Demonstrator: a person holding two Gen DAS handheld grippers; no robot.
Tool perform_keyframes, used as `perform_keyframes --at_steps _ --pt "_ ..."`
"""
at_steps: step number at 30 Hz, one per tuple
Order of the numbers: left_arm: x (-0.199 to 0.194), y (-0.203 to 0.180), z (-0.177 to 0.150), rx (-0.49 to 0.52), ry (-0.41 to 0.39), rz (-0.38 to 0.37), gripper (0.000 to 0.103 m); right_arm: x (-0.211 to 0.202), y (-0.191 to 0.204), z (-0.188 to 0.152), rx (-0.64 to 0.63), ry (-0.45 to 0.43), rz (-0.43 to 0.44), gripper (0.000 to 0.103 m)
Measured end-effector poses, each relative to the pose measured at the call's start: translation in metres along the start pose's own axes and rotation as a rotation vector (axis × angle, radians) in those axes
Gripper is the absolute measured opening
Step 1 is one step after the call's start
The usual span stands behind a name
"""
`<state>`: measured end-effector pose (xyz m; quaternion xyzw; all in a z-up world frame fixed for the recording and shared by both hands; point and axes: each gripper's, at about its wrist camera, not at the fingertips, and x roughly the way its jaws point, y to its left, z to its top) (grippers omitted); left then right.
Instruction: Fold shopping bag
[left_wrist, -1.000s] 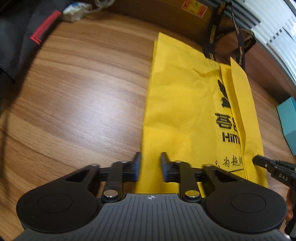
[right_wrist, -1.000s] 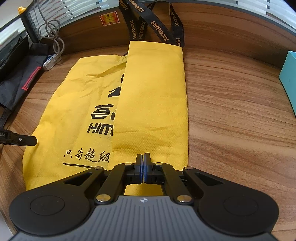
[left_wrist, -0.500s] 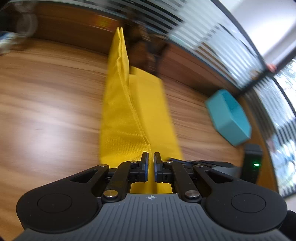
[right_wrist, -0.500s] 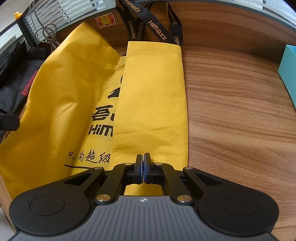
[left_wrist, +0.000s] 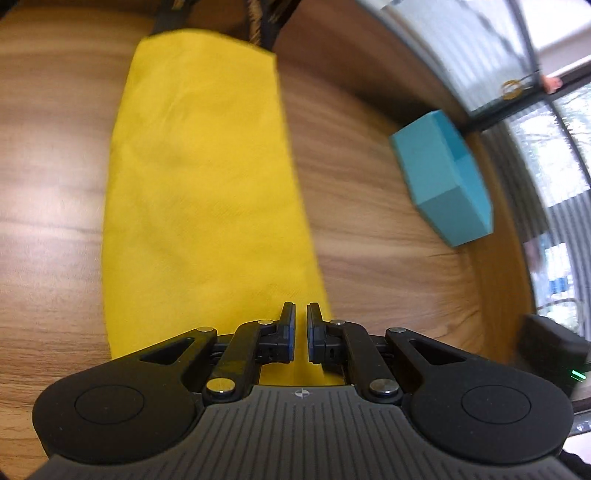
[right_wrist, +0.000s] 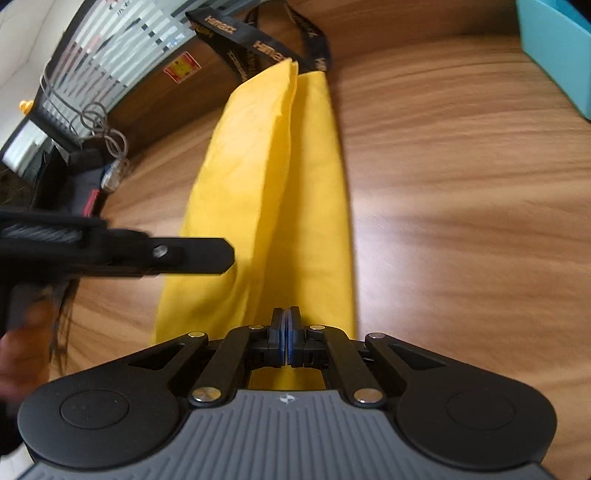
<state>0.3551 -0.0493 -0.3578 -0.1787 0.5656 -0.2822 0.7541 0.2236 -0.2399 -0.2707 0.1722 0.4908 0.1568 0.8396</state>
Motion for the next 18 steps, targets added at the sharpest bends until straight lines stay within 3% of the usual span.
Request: perform_keyframes --at_steps 2,5,10,15,18 --pt "0.006 0.004 -0.002 -0.001 0.013 0.012 0.007 -0.019 0.007 -0.005 -0.083 -0.030 -0.020 0.003" --pt "0.008 0.007 -0.004 0.007 0.010 0.012 0.007 -0.032 0.022 -0.009 -0.163 -0.044 0.071 0.003" --pt "0.004 0.004 0.001 0.042 0.011 0.043 0.007 -0.008 0.049 -0.009 -0.286 0.012 0.131 0.003" --pt "-0.027 -0.021 -0.001 0.243 -0.055 0.113 0.009 0.016 0.047 -0.015 -0.288 0.071 0.060 0.000" --pt "-0.038 -0.027 -0.017 0.356 -0.036 0.179 0.009 0.017 0.048 -0.012 -0.278 0.088 0.060 0.000"
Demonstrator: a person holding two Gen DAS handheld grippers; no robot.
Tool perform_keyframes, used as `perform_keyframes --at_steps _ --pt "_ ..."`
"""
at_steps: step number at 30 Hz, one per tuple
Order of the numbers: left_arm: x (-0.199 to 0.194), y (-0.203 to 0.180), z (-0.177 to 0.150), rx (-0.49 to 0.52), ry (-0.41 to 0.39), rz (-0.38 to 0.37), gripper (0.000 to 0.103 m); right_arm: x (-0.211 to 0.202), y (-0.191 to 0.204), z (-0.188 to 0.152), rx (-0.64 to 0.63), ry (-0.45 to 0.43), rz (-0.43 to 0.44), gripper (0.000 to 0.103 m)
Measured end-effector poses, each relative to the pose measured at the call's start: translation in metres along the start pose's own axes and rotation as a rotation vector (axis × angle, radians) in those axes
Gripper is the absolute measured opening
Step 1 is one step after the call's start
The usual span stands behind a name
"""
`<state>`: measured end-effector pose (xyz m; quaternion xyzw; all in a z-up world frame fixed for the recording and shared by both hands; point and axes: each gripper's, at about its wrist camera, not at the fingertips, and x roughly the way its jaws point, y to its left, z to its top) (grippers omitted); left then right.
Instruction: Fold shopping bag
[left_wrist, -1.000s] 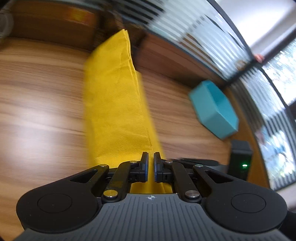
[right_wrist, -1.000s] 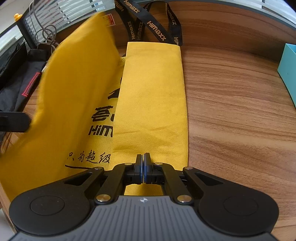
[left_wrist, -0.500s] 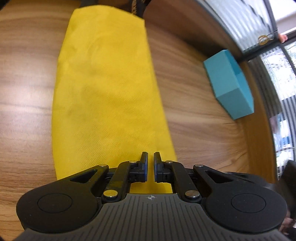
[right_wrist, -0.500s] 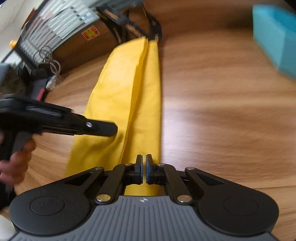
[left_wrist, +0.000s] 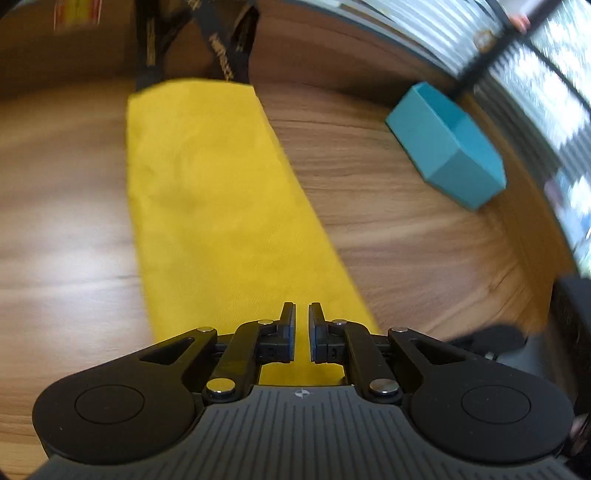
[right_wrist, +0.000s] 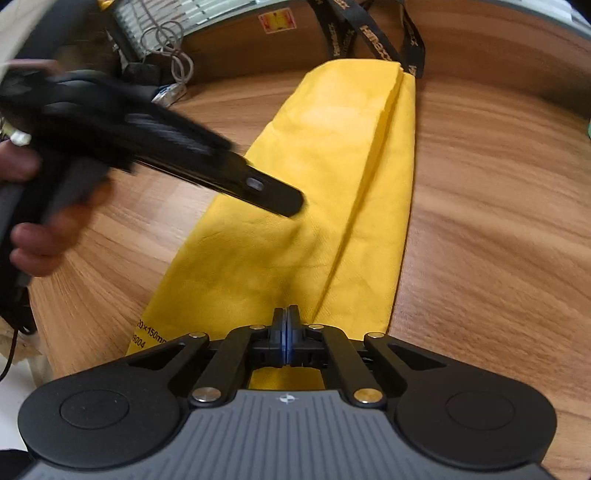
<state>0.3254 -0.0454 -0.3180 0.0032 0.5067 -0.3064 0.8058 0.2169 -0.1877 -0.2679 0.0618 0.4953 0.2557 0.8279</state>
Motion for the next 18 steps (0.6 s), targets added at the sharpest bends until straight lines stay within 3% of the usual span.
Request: perform_keyframes --at_steps 4,6,9,13,15,18 --pt "0.005 -0.013 -0.026 0.107 0.093 0.005 0.010 0.000 0.002 -0.001 -0.003 0.005 -0.013 0.000" --pt "0.015 -0.015 -0.038 0.109 0.148 0.026 0.014 -0.002 0.003 -0.006 0.001 0.001 -0.014 0.000" --pt "0.010 -0.019 -0.056 0.097 0.119 0.017 0.025 -0.007 0.001 -0.017 0.009 -0.010 0.000 0.000" --pt "0.001 -0.037 -0.079 0.135 0.109 0.052 0.030 -0.013 0.003 -0.027 0.004 0.007 0.012 0.000" --pt "-0.003 -0.050 -0.092 0.179 0.109 0.058 0.046 -0.016 0.007 -0.033 -0.003 0.018 0.019 0.000" --pt "-0.008 -0.069 -0.114 0.260 0.105 0.081 0.057 -0.022 0.013 -0.046 -0.013 0.038 0.032 0.000"
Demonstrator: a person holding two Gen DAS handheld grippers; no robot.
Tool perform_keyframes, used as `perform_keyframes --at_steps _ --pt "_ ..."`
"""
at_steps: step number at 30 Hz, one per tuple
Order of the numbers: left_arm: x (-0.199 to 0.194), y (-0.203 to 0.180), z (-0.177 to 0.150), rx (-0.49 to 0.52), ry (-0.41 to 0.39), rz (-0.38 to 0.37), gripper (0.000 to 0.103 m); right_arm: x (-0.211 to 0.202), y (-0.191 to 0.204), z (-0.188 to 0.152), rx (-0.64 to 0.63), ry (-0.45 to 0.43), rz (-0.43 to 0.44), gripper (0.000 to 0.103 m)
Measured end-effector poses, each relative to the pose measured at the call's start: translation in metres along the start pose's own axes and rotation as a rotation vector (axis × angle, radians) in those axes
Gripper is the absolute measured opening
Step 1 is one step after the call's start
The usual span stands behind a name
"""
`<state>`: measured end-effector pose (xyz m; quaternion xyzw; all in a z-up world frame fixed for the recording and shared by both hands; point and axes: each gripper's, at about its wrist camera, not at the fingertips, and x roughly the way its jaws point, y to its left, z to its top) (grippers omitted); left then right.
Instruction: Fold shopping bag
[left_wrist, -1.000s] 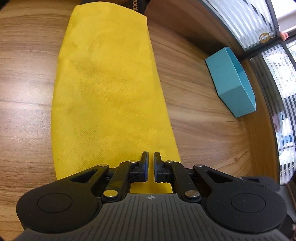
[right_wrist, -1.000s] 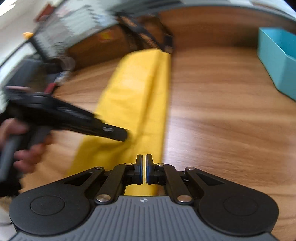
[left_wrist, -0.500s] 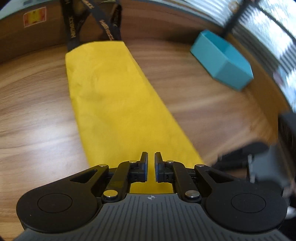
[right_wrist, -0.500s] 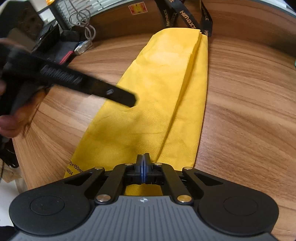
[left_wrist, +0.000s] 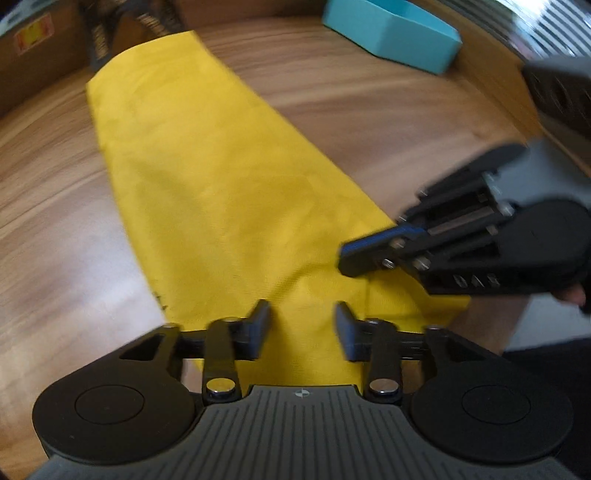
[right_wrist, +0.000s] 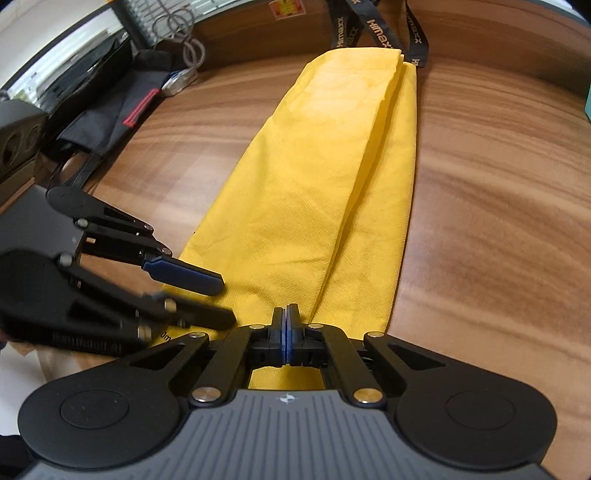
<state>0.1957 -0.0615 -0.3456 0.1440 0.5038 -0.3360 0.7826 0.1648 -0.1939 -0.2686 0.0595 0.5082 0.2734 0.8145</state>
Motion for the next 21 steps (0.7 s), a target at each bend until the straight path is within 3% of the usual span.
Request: perform_keyframes --at_steps 4,5,8,11,14,15,17,21 --pt "-0.007 -0.015 -0.020 0.009 -0.025 -0.001 0.061 -0.008 0.015 -0.017 -0.035 0.018 -0.009 0.000" --pt "-0.011 -0.012 -0.025 -0.030 -0.033 -0.021 0.059 -0.010 0.021 -0.023 -0.042 0.019 -0.024 0.000" --pt "-0.025 0.007 -0.038 -0.215 -0.042 -0.099 0.034 -0.017 0.037 -0.040 -0.037 0.012 -0.071 0.000" --pt "-0.039 0.022 -0.050 -0.333 -0.097 -0.075 0.031 -0.022 0.057 -0.059 -0.060 -0.012 -0.142 0.000" --pt "-0.043 0.012 -0.053 -0.226 -0.116 0.031 0.031 -0.027 0.067 -0.073 -0.035 -0.041 -0.189 0.000" --pt "-0.042 -0.001 -0.054 -0.119 -0.131 0.085 0.031 -0.028 0.070 -0.076 -0.032 -0.049 -0.204 0.000" --pt "-0.036 -0.014 -0.057 -0.024 -0.123 0.105 0.030 -0.027 0.076 -0.081 -0.032 -0.057 -0.234 0.000" --pt "-0.034 -0.015 -0.070 -0.029 -0.159 0.101 0.028 -0.029 0.086 -0.093 0.012 -0.078 -0.271 0.000"
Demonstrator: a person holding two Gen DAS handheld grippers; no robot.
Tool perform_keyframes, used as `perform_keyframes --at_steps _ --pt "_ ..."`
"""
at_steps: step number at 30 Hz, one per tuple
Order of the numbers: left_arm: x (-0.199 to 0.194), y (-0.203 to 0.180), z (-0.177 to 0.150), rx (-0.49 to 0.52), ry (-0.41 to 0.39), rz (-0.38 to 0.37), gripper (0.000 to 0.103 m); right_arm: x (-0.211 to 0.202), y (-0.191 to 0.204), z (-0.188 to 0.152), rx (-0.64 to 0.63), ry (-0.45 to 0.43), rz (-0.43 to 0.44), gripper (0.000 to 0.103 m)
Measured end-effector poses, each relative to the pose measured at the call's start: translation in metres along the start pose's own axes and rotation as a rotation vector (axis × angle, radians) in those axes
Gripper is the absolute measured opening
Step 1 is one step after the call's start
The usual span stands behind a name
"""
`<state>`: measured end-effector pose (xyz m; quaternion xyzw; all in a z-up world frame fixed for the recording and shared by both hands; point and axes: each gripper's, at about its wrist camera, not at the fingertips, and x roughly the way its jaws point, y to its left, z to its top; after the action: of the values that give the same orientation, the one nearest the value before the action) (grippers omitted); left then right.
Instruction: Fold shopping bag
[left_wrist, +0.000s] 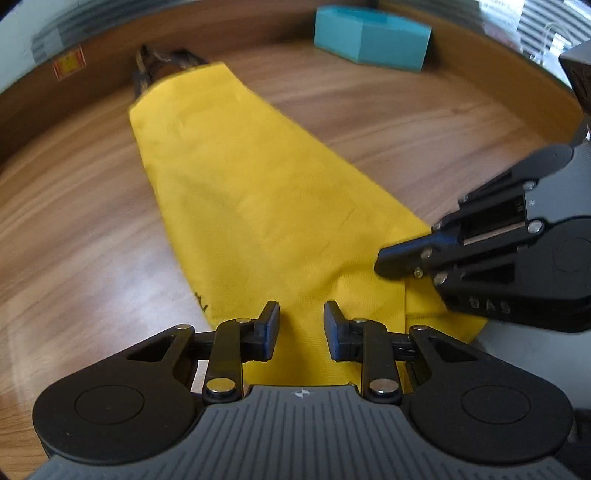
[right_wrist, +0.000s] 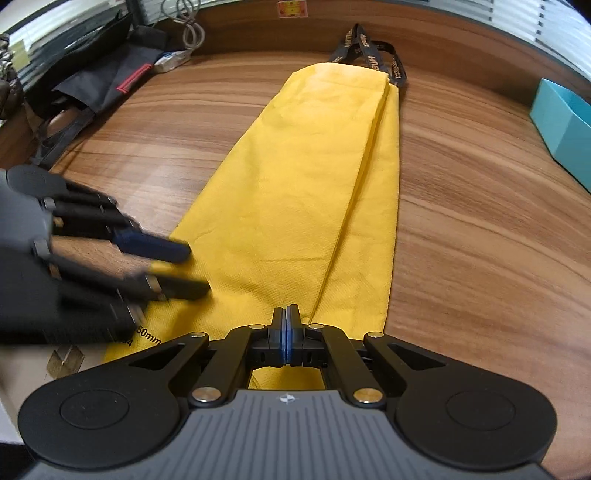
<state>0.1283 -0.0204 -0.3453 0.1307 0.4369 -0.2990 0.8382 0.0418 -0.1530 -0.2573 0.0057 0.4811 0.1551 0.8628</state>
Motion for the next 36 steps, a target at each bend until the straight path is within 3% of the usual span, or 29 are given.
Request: perform_keyframes --at_steps 3,10,12,14,15,20,25,33,34,35,36 --pt "0.000 0.011 0.000 -0.007 0.014 -0.038 0.028 -0.001 0.011 -0.006 -0.016 -0.024 -0.020 0.000" --pt "0.011 0.013 0.011 0.095 0.073 -0.070 0.027 -0.031 0.039 -0.032 -0.378 -0.090 -0.080 0.007" --pt "0.013 0.011 0.011 0.090 0.067 -0.073 0.027 -0.041 0.045 -0.054 -0.555 -0.096 -0.111 0.021" --pt "0.009 0.009 0.007 0.089 0.056 -0.071 0.027 -0.045 0.050 -0.069 -0.672 -0.108 -0.135 0.049" --pt "0.007 0.007 0.005 0.096 0.053 -0.070 0.027 -0.046 0.054 -0.078 -0.741 -0.118 -0.151 0.051" --pt "0.002 0.004 0.004 0.101 0.055 -0.073 0.027 -0.024 0.080 -0.107 -1.045 -0.139 -0.289 0.051" --pt "0.004 0.012 0.010 0.071 0.077 -0.110 0.027 -0.012 0.094 -0.115 -1.104 -0.223 -0.308 0.050" --pt "0.005 0.017 0.012 0.078 0.088 -0.142 0.023 0.015 0.099 -0.140 -1.256 -0.253 -0.422 0.050" --pt "0.005 0.016 0.011 0.089 0.086 -0.139 0.023 0.015 0.099 -0.141 -1.258 -0.263 -0.430 0.048" --pt "0.005 0.016 0.011 0.095 0.085 -0.138 0.023 0.014 0.099 -0.137 -1.247 -0.275 -0.440 0.032" --pt "0.004 0.015 0.011 0.105 0.087 -0.140 0.023 0.013 0.098 -0.130 -1.218 -0.249 -0.405 0.026"
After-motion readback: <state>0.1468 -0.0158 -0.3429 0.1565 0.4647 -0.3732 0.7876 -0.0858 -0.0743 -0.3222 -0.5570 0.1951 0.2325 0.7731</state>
